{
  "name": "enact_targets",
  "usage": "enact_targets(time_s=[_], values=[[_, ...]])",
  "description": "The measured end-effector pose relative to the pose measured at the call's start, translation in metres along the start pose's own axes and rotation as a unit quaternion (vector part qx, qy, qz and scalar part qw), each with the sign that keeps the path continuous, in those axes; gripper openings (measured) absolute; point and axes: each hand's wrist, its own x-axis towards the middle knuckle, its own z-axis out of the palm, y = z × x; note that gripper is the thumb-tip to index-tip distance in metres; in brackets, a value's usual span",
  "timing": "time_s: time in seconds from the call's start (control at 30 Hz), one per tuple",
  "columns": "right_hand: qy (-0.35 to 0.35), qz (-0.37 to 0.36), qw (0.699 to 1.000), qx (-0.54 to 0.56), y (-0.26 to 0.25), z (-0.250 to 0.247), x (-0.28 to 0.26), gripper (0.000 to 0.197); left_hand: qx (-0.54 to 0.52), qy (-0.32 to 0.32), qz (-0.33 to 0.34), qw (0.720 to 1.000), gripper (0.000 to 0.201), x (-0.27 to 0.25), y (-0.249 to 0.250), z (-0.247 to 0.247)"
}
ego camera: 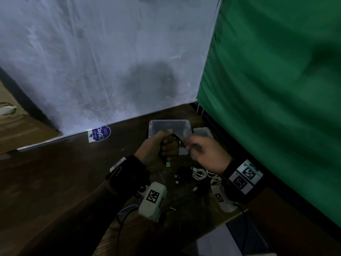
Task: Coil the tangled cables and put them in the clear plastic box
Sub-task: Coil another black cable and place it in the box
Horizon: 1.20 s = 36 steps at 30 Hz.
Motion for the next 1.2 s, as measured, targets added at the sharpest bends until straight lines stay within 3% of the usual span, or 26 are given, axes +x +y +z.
enact_targets(time_s=[0.07,0.1,0.2,0.33,0.5,0.57,0.63,0.8,0.97,1.1,1.2], values=[[0.036,-0.033,0.999,-0.002,-0.007,0.005,-0.001,0.029,-0.014,-0.003,0.004,1.0,0.039,0.002,-0.002,0.0],[0.034,-0.029,0.998,0.047,-0.01,0.007,-0.001,0.031,-0.024,-0.005,0.005,1.0,0.039,0.002,-0.002,0.0],[0.013,0.002,0.989,0.148,-0.012,0.011,0.0,0.019,-0.047,-0.029,-0.002,0.998,0.039,0.002,0.0,0.0],[-0.041,0.034,0.987,0.149,-0.011,0.002,0.001,0.017,-0.062,-0.084,-0.039,0.994,0.037,-0.007,0.002,0.0],[-0.008,0.011,0.992,0.127,-0.01,-0.005,0.002,0.012,0.12,0.038,0.011,0.992,0.031,-0.007,0.014,-0.002],[0.01,0.009,0.994,0.108,-0.008,-0.002,0.004,0.011,0.106,0.065,0.021,0.992,0.029,-0.003,0.012,0.002],[0.021,0.016,0.993,0.117,-0.006,0.001,0.005,0.011,0.064,0.073,0.018,0.995,0.028,0.002,0.008,0.006],[0.059,0.024,0.979,0.193,-0.002,0.002,0.005,0.015,0.094,0.083,0.054,0.991,0.025,0.005,0.007,0.002],[0.108,0.027,0.984,0.136,0.011,0.002,0.008,0.021,0.115,0.116,0.074,0.984,0.027,0.007,0.009,0.0],[0.092,0.101,0.948,0.288,0.011,0.002,0.011,0.024,0.102,0.092,0.038,0.99,0.029,0.008,0.009,0.0],[0.077,0.113,0.939,0.316,0.01,0.002,0.012,0.024,0.091,0.069,0.013,0.993,0.028,0.009,0.011,-0.002]])
